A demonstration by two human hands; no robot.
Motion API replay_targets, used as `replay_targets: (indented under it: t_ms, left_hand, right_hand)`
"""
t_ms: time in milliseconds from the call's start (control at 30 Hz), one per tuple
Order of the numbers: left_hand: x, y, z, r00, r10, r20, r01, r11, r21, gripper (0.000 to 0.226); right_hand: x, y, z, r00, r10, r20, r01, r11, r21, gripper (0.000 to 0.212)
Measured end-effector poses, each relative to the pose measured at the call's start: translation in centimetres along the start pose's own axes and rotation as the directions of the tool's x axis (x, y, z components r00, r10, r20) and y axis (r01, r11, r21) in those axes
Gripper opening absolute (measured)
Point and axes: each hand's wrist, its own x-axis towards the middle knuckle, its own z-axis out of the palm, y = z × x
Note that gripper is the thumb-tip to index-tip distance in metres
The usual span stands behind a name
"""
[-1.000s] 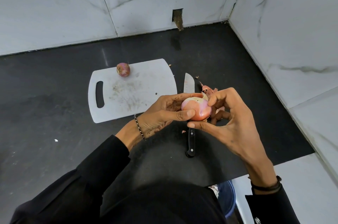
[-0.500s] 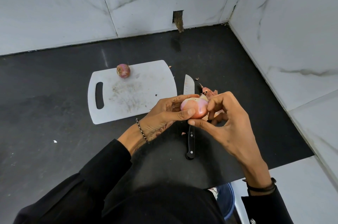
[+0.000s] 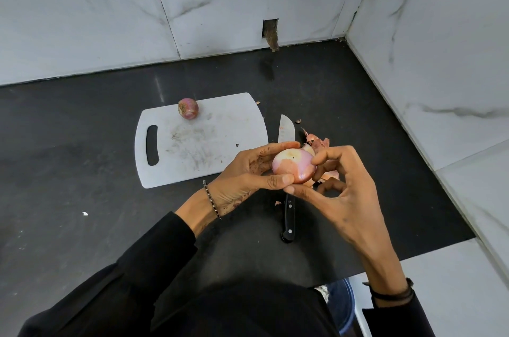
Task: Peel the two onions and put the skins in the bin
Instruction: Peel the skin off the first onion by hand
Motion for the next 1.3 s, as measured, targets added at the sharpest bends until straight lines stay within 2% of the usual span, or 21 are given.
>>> replay_targets:
  t_ms: [267, 567, 733, 1167, 1300]
  left_hand:
    - [0.13, 0.20, 0.23, 0.999, -0.016, -0.032, 0.014, 0.998, -0.057, 0.066]
    - [0.01, 0.12, 0.12, 0.999, -0.005, -0.035, 0.003, 0.999, -0.052, 0.063]
    - [0.06, -0.01, -0.09, 1.000, 0.014, -0.023, -0.015, 0.999, -0.042, 0.064]
    - [0.29, -0.09, -0.11, 1.000, -0.001, -0.017, 0.001, 1.000, 0.023, 0.074]
    - [0.31, 0.16, -0.15, 1.000, 0.004, -0.021, -0.003, 1.000, 0.021, 0.073]
  right_hand:
    - [0.03, -0.02, 0.30, 0.999, -0.020, -0.029, 0.020, 1.000, 0.008, 0.031]
    - [0.05, 0.01, -0.03, 1.000, -0.027, -0.014, 0.027, 1.000, -0.012, 0.058]
    - [-0.07, 0.34, -0.46, 1.000, 0.028, 0.006, -0.028, 0.999, 0.030, 0.055]
    - [0.04, 0.87, -0.39, 0.995, 0.075, 0.062, -0.085, 0.980, 0.178, 0.031]
    - [0.01, 0.78, -0.30, 0.997, 0.075, 0.020, -0.077, 0.987, 0.139, 0.041]
